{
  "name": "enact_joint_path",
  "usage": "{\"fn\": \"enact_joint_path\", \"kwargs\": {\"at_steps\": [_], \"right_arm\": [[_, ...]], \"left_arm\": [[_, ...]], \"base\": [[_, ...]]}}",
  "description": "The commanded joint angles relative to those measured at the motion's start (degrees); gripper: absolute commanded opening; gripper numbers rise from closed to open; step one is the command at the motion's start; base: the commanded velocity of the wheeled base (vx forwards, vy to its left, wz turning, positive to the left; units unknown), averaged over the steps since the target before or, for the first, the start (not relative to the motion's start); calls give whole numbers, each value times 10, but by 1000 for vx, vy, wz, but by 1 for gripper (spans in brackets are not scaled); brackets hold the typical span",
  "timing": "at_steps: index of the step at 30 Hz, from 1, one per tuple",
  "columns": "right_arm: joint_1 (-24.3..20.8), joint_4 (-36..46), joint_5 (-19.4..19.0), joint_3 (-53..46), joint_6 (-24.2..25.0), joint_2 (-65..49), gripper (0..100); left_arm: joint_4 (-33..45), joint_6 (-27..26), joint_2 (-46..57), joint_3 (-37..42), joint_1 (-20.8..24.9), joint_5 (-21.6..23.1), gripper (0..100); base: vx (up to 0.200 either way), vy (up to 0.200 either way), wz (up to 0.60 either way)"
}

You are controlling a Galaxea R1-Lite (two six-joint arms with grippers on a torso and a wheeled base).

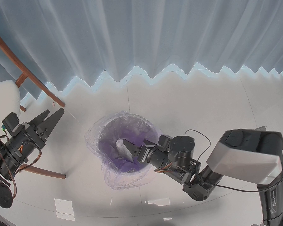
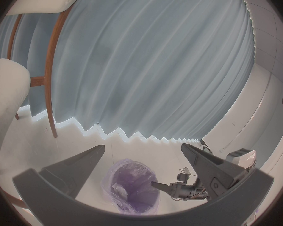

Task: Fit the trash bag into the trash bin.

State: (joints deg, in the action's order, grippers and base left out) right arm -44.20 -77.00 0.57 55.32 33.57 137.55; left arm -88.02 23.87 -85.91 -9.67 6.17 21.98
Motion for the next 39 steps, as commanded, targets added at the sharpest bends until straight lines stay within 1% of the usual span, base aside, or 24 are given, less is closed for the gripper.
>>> {"fn": "enact_joint_path", "kwargs": {"at_steps": [1, 3, 5, 8, 10, 12, 13, 14, 17, 18, 19, 21, 23, 24, 25, 26, 27, 28, 29, 31, 32, 34, 35, 39], "right_arm": [[3, -19, 14, -93, -6, -142, 100], [19, -15, 35, -118, -25, -194, 100], [33, -12, 47, -137, -58, -229, 100], [83, 3, 70, -192, -149, -312, 100], [115, 18, 81, -234, -188, -366, 100], [122, 23, 86, -250, -196, -381, 100], [141, 33, 109, -315, -216, -442, 100], [148, 35, 123, -348, -221, -469, 100], [180, 33, 153, -447, -241, -548, 100], [204, 32, 156, -482, -249, -581, 100], [214, 32, 156, -493, -252, -594, 100], [268, 32, 154, -539, -263, -658, 100], [313, 47, 148, -553, -268, -732, 100], [327, 62, 146, -553, -268, -760, 100], [327, 62, 146, -553, -268, -760, 100], [361, 120, 139, -552, -269, -831, 100], [375, 156, 131, -545, -269, -862, 100], [386, 189, 123, -541, -270, -888, 100], [386, 189, 123, -541, -270, -888, 100], [409, 284, 101, -544, -274, -963, 100], [416, 336, 85, -550, -274, -1010, 100], [416, 336, 85, -550, -274, -1010, 100], [417, 459, 45, -553, -272, -1113, 100], [417, 610, 36, -552, -278, -1267, 100]], "left_arm": [[-5, -1, 10, -4, 5, 0, 100], [-4, 0, 30, -5, 5, 1, 100], [-4, 2, 46, -6, 9, 2, 100], [2, 0, 84, -18, 19, -3, 100], [8, -1, 99, -19, 24, -4, 100], [12, -5, 104, -18, 26, -4, 100], [34, -32, 128, -8, 31, -10, 100], [47, -47, 141, 2, 29, -17, 100], [64, -71, 186, 33, 30, -55, 100], [65, -73, 210, 54, 31, -74, 100], [67, -73, 220, 62, 32, -81, 100], [86, -84, 266, 97, 34, -99, 100], [152, -98, 325, 97, 31, -115, 100], [184, -100, 355, 97, 28, -124, 100], [184, -100, 355, 97, 28, -124, 100], [265, -103, 429, 91, 30, -136, 100], [312, -110, 458, 87, 28, -136, 100], [355, -120, 484, 85, 26, -137, 100], [355, -120, 484, 85, 26, -137, 100], [462, -146, 557, 84, 17, -145, 100], [512, -147, 596, 82, 9, -151, 100], [512, -147, 596, 82, 9, -151, 100], [609, -147, 664, 77, -14, -155, 100], [689, -149, 757, 92, -53, -148, 100]], "base": [[0, 0, 0], [0, 0, 0], [0, 0, 0], [0, 0, 0], [0, 0, 0], [0, 0, 0], [0, 0, 0], [0, 0, 0], [0, 0, 0], [0, 0, 0], [0, 0, 0], [0, 0, 0], [0, 0, 0], [0, 0, 0], [0, 0, 0], [0, 0, 0], [0, 0, 0], [0, 0, 0], [0, 0, 0], [0, 0, 0], [0, 0, 0], [0, 0, 0], [0, 0, 0], [0, 0, 0]]}}
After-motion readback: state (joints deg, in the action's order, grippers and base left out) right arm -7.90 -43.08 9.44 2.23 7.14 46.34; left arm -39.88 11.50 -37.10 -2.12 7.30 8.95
